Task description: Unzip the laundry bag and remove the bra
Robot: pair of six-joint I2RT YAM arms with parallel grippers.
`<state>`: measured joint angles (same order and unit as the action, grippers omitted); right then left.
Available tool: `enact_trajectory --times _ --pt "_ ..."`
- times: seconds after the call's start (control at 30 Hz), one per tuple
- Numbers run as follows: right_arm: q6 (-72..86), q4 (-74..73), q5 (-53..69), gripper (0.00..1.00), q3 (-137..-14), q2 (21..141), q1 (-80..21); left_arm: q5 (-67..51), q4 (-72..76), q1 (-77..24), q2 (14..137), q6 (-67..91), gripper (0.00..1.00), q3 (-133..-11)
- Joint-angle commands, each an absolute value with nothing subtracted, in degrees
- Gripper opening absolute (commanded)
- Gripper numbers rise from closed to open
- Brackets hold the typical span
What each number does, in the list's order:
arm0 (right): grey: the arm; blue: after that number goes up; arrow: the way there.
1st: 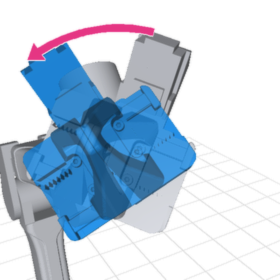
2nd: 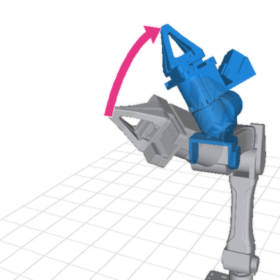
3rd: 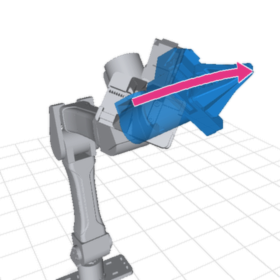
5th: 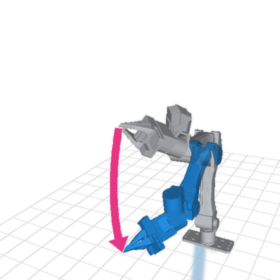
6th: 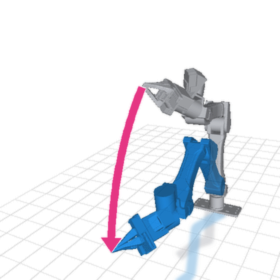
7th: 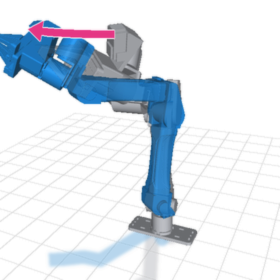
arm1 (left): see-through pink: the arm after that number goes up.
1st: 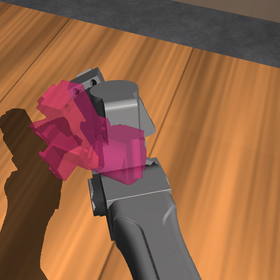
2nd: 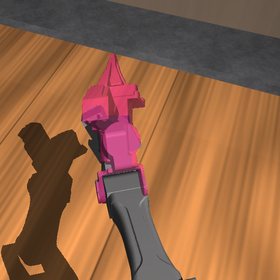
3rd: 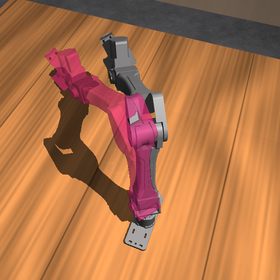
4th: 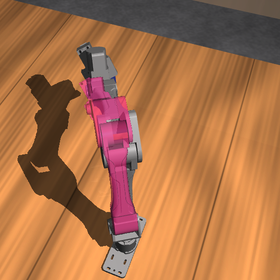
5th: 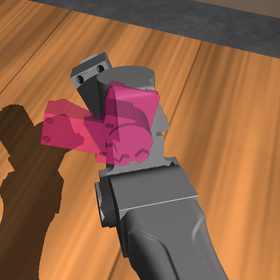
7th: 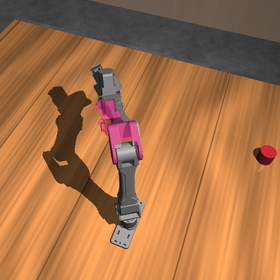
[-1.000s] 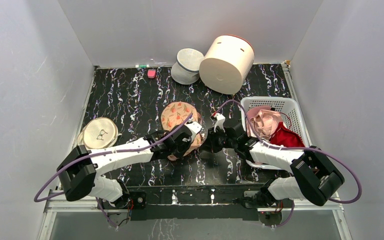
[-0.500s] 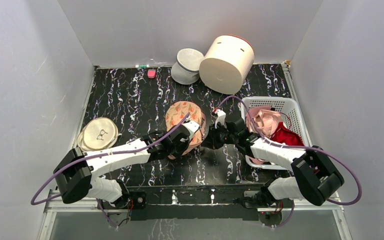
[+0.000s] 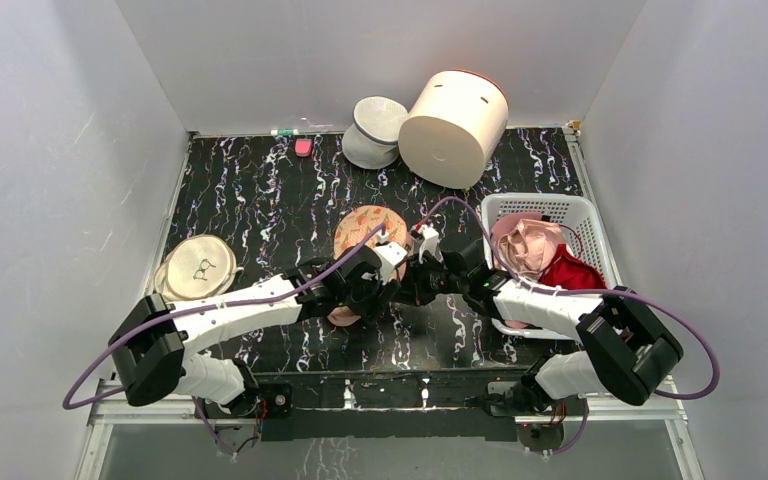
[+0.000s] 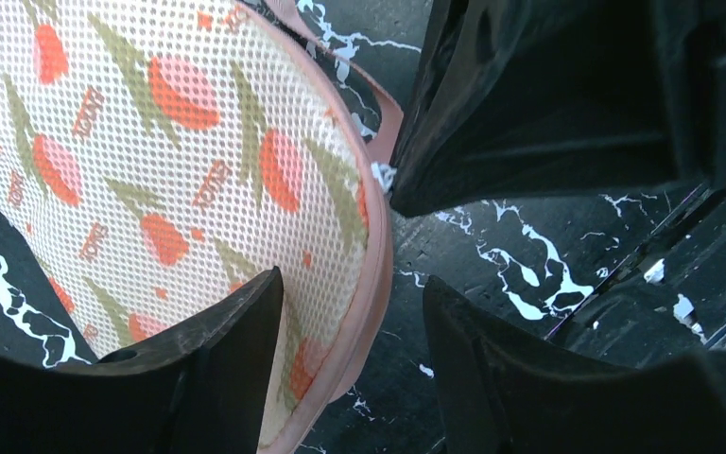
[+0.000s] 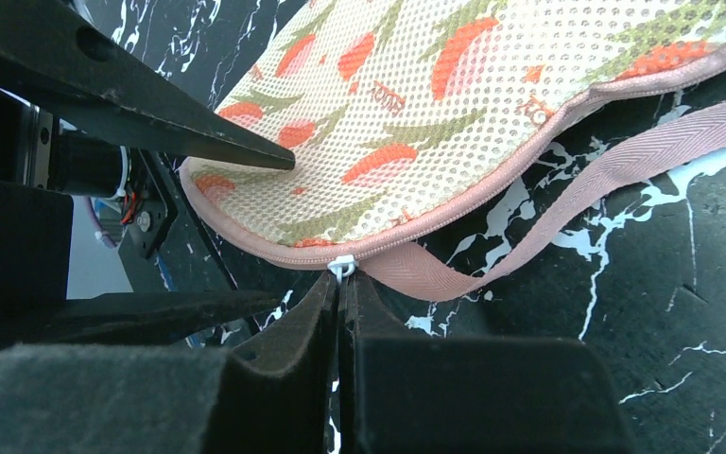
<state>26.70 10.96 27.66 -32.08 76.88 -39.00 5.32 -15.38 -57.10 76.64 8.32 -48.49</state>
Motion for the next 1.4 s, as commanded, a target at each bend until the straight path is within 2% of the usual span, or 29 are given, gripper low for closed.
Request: enact_trajectory --times 0.0,0.33,0.63,0.87,1.1,1.27,1.37 --pt "27.7 15.6 28.6 0.0 -33.5 77.0 -39.8 5.4 -14.8 -56.8 78.0 7.7 0.54 -51.6" --pt "27.6 15.1 28.7 0.0 -33.5 76.6 -40.1 11.1 -15.9 -56.9 80.4 8.1 0.34 -51.9" --pt "26.6 12.8 24.4 0.0 -33.6 75.7 -39.7 15.1 -18.7 -56.8 78.7 8.1 0.0 -51.2" --pt "24.3 8.9 20.5 0.0 -34.4 76.6 -35.2 17.2 -19.8 -56.8 74.7 9.4 0.0 -48.7" --pt "22.1 7.1 23.5 0.0 -37.2 79.0 -30.0 19.3 -22.0 -56.9 73.2 10.1 0.0 -48.1" --pt "21.0 4.4 27.0 0.0 -40.1 80.1 -30.1 19.2 -22.2 -56.9 71.4 10.2 0.0 -47.3" --pt "22.1 5.5 28.1 0.0 -40.3 80.1 -32.2 17.2 -22.7 -56.8 71.9 9.8 0.06 -48.4"
